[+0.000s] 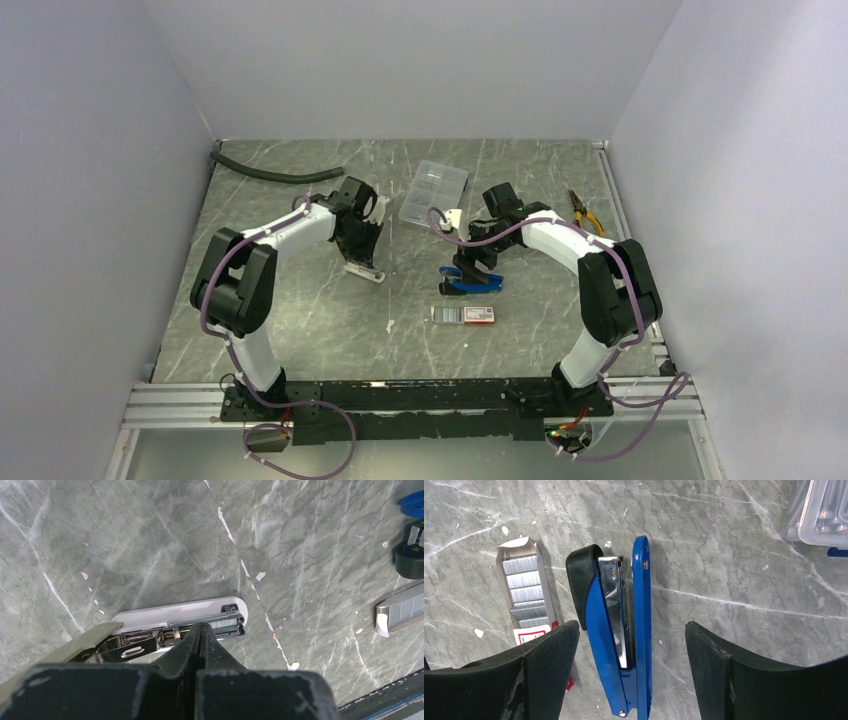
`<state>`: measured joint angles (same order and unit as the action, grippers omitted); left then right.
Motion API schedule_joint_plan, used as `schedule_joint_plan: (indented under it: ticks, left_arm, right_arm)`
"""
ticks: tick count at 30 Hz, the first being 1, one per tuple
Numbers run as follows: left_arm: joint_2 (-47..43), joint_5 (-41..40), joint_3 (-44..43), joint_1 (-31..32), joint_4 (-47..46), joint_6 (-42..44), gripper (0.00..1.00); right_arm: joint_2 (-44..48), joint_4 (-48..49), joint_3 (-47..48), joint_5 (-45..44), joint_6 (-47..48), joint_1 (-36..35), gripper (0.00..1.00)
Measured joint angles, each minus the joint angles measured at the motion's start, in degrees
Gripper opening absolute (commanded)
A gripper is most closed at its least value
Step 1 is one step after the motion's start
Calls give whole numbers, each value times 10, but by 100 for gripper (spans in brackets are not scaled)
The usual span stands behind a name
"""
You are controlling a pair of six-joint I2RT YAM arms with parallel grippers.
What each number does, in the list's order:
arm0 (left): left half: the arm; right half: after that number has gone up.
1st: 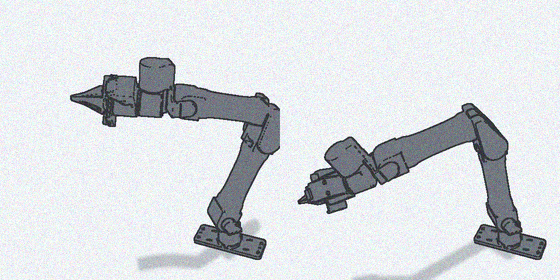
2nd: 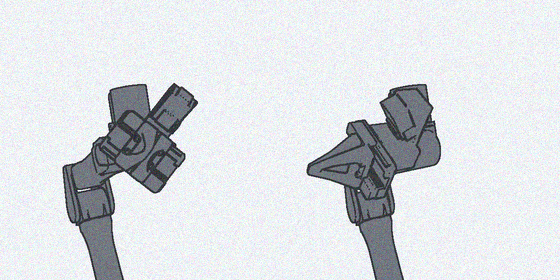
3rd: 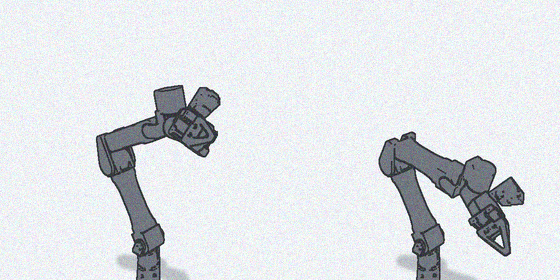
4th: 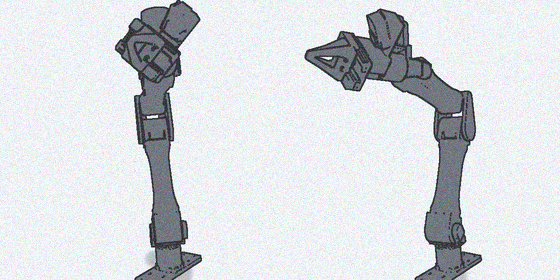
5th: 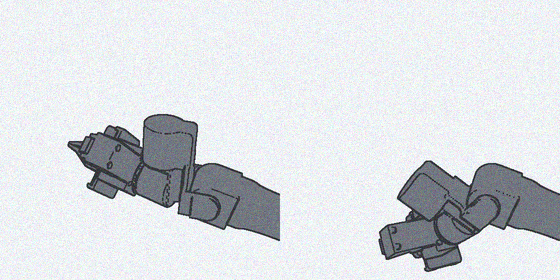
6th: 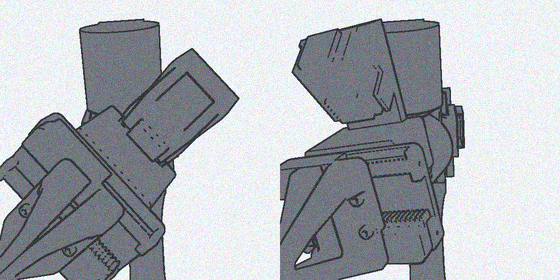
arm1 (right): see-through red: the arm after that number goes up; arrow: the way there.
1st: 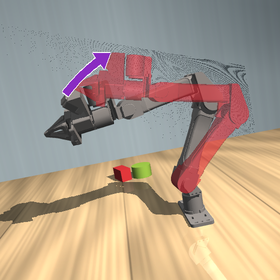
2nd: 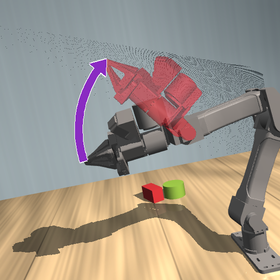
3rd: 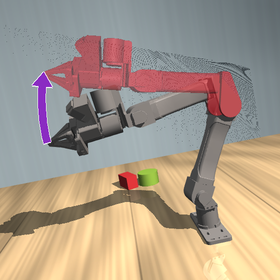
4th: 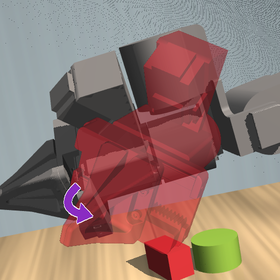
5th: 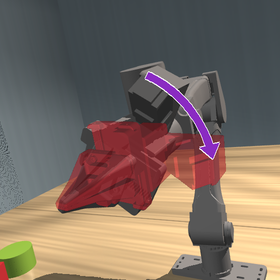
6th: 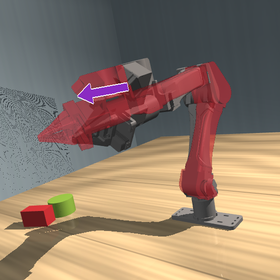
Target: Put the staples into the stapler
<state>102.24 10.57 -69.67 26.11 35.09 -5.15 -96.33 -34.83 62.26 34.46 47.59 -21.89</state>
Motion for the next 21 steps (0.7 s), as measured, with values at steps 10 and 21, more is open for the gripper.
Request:
schedule_joint_plan:
  ticks: [10, 21]
  left_arm:
    - [-24, 4, 16, 2, -2, 1, 3]
    - [-46, 22, 22, 2, -4, 12, 3]
  right_arm:
    - [0, -3, 0, 0, 0, 0, 81]
    - [0, -10, 0, 0, 0, 0, 81]
